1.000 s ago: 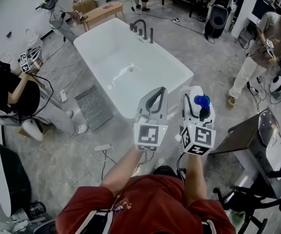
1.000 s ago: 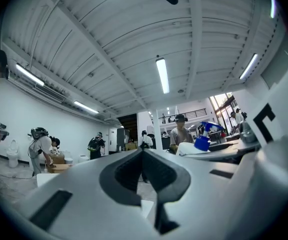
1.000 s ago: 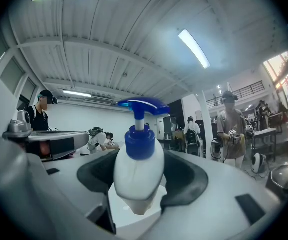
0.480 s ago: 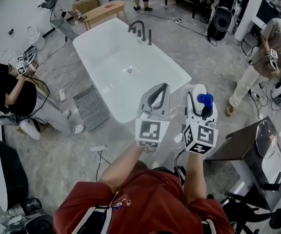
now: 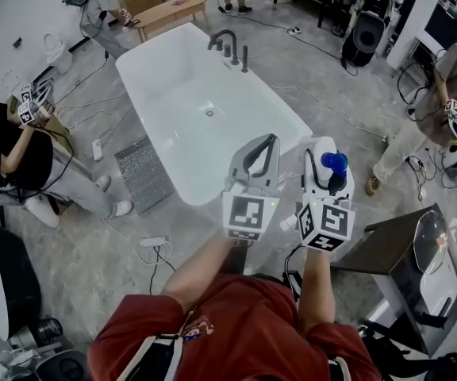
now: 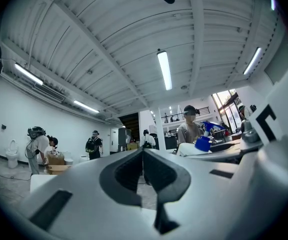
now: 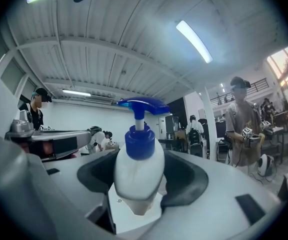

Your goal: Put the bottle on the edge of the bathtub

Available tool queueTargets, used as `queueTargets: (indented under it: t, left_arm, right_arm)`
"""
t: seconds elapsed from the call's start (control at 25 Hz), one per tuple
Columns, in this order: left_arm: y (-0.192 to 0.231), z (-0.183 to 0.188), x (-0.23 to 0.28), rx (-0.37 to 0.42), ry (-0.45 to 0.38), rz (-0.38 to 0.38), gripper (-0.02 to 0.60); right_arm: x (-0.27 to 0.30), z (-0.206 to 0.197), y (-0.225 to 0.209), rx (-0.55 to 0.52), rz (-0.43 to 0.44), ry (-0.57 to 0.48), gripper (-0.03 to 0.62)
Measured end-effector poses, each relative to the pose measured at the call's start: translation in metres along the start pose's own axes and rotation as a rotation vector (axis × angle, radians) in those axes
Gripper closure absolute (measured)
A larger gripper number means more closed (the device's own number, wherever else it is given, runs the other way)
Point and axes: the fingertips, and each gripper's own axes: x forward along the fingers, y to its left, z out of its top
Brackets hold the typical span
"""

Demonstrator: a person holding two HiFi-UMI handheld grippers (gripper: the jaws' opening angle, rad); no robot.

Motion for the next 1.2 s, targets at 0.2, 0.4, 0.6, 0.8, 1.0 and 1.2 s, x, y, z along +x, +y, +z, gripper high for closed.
queueTargets:
  t: [0.2,0.4,0.6,0.8,1.0,1.2]
  left_arm:
    - [0.014,-0.012,0.036,-0.005,-0.002,-0.007,0.566]
    - [0.036,-0.022,0.079,-0.003,0.001,-0.019,0.566]
    - [0.058,-0.031,0.122,-0.016,0.003,-0.034,0.566]
    - [0.090,-0.042,0.158,-0.009,0.005,-0.040,0.566]
    - [0.127,-0.049,0.184,-0.013,0.013,-0.033,0.566]
    - [0.156,-0.059,0.203,-0.032,0.018,-0.038,0.566]
  right_arm:
    - [0.037,-0.006,-0.008,-0.013,-0.009,0.012,0.319]
    - [0.082,-0.006,-0.014,-0.030,-0.023,0.027,0.319]
    - [0.130,-0.007,-0.020,-0.040,-0.035,0.048,0.319]
    - [0.181,-0.009,-0.012,-0.048,-0.033,0.055,0.319]
    - [0.225,-0.009,0.004,-0.051,-0.024,0.065,0.319]
    - [0.256,-0.012,0.020,-0.071,-0.019,0.080,0.319]
